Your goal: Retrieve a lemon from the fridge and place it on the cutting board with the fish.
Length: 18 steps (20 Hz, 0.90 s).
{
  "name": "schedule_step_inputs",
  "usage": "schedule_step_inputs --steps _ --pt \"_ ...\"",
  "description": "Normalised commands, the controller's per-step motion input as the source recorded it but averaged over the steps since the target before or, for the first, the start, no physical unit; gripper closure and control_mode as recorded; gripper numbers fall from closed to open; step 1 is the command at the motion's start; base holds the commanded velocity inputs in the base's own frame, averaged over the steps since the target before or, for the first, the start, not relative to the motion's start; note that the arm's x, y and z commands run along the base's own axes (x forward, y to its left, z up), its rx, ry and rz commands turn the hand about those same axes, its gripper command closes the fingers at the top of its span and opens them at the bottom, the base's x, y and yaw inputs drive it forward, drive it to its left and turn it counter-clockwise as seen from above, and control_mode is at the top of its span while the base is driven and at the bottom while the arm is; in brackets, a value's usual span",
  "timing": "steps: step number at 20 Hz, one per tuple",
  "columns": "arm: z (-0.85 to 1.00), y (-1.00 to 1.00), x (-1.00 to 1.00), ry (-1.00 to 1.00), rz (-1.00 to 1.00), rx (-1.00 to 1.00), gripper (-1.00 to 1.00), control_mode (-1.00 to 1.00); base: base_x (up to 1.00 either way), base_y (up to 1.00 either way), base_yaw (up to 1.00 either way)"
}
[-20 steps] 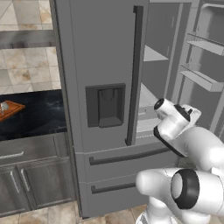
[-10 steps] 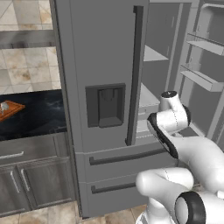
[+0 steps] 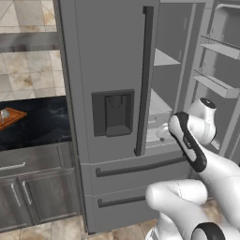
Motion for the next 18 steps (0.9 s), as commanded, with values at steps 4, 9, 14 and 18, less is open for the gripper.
schedule_step_inputs --steps 4,9,14,18 --pt "0.33 0.48 0.00 -0.29 -0.02 -0.10 -1.00 -1.00 0.00 0.00 0.00" --pt "0.75 0.43 0.04 0.00 0.00 -0.24 -1.00 -1.00 0.00 0.00 0.00" --pt "0.77 0.25 0.00 0.02 0.00 -0.17 -1.00 -1.00 0.00 0.00 0.00" --pt "0.42 0.04 0.00 0.00 -0.07 -0.09 -1.00 -1.00 0.00 0.00 0.00"
